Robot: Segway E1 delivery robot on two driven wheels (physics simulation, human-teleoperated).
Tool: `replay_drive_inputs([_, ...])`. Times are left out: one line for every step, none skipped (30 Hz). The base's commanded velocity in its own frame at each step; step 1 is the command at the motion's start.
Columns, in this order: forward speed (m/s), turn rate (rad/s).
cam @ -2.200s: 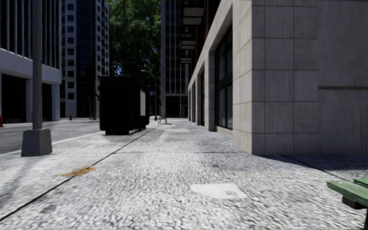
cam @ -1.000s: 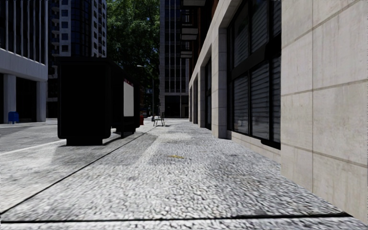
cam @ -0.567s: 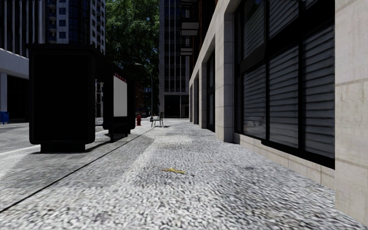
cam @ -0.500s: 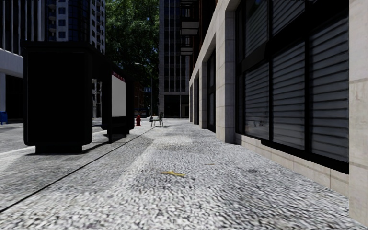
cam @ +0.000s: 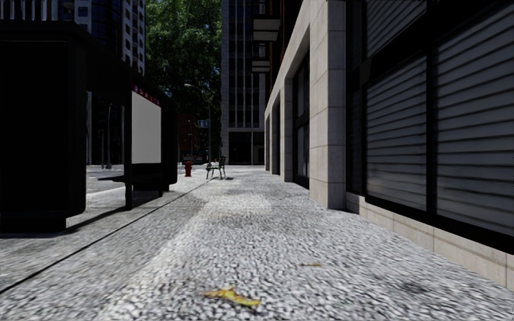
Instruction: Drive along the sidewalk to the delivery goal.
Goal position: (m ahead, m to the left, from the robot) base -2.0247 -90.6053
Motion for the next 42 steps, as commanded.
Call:
replay_drive_inputs([2.0, 0.0])
replay_drive_inputs([2.0, 0.0])
replay_drive_inputs([2.0, 0.0])
replay_drive_inputs([2.0, 0.0])
replay_drive_inputs([2.0, 0.0])
replay_drive_inputs([2.0, 0.0])
replay_drive_inputs([2.0, 0.0])
replay_drive_inputs([2.0, 0.0])
replay_drive_inputs([2.0, 0.0])
replay_drive_inputs([2.0, 0.0])
replay_drive_inputs([2.0, 0.0])
replay_drive_inputs([2.0, 0.0])
replay_drive_inputs([2.0, 0.0])
replay_drive_inputs([2.0, 0.0])
replay_drive_inputs([2.0, 0.0])
replay_drive_inputs([2.0, 0.0])
replay_drive_inputs([2.0, 0.0])
replay_drive_inputs([2.0, 0.0])
replay_drive_inputs([2.0, 0.0])
replay_drive_inputs([2.0, 0.0])
replay_drive_inputs([2.0, 0.0])
replay_drive_inputs([2.0, 0.0])
replay_drive_inputs([2.0, 0.0])
replay_drive_inputs([2.0, 0.0])
replay_drive_inputs([2.0, 0.0])
replay_drive_inputs([2.0, 0.0])
replay_drive_inputs([2.0, 0.0])
replay_drive_inputs([2.0, 0.0])
replay_drive_inputs([2.0, 0.0])
replay_drive_inputs([2.0, 0.0])
replay_drive_inputs([2.0, 0.0])
replay_drive_inputs([2.0, 0.0])
replay_drive_inputs([2.0, 0.0])
replay_drive_inputs([2.0, 0.0])
replay_drive_inputs([2.0, 0.0])
replay_drive_inputs([2.0, 0.0])
replay_drive_inputs([2.0, 0.0])
replay_drive_inputs([2.0, 0.0])
replay_drive_inputs([2.0, 0.0])
replay_drive_inputs([2.0, 0.0])
replay_drive_inputs([2.0, 0.0])
replay_drive_inputs([2.0, 0.0])
